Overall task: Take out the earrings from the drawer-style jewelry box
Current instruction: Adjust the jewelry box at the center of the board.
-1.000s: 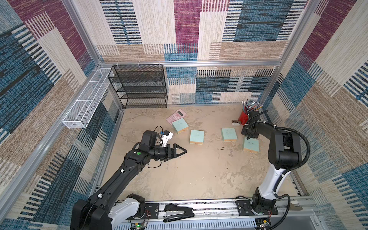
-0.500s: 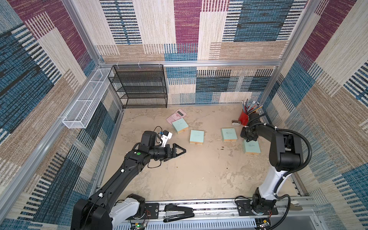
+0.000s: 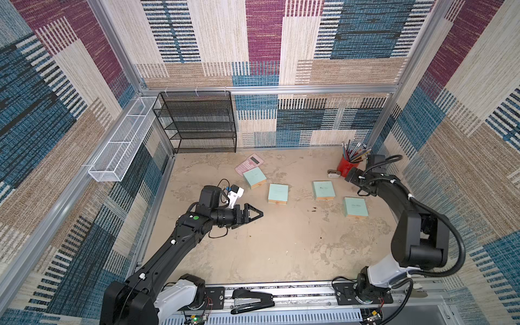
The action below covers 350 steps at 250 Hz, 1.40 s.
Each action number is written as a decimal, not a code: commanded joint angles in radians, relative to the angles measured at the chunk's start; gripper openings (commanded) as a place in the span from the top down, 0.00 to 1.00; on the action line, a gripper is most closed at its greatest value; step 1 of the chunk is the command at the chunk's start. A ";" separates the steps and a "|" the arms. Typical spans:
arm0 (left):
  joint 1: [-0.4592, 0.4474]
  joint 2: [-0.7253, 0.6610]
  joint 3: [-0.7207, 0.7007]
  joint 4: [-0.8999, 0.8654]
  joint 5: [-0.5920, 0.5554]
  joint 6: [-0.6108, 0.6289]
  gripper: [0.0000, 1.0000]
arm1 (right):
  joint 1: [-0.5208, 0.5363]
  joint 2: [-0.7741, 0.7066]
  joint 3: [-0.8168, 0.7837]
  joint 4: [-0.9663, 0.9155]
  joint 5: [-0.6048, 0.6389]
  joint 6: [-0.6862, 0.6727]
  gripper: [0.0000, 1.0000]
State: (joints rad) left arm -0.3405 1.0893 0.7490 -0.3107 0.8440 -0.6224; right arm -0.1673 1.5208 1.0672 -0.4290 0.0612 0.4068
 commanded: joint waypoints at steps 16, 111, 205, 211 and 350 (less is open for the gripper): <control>0.002 0.004 0.007 0.019 0.026 0.001 0.01 | -0.057 -0.169 -0.201 0.038 -0.066 0.106 0.01; 0.001 0.005 0.009 0.019 0.021 0.002 0.01 | -0.077 -0.262 -0.382 0.061 -0.113 0.188 0.01; 0.002 0.003 0.005 0.022 0.021 -0.002 0.01 | -0.076 -0.230 -0.388 0.139 -0.192 0.200 0.01; 0.001 0.003 0.005 0.022 0.022 -0.001 0.01 | -0.076 -0.229 -0.389 0.143 -0.195 0.201 0.01; 0.005 0.017 0.000 0.039 0.023 -0.013 0.01 | -0.075 -0.206 -0.395 0.181 -0.236 0.199 0.01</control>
State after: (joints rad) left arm -0.3386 1.1042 0.7532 -0.2947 0.8452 -0.6254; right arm -0.2436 1.3273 0.6674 -0.2745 -0.1734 0.6006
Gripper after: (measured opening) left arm 0.986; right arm 0.993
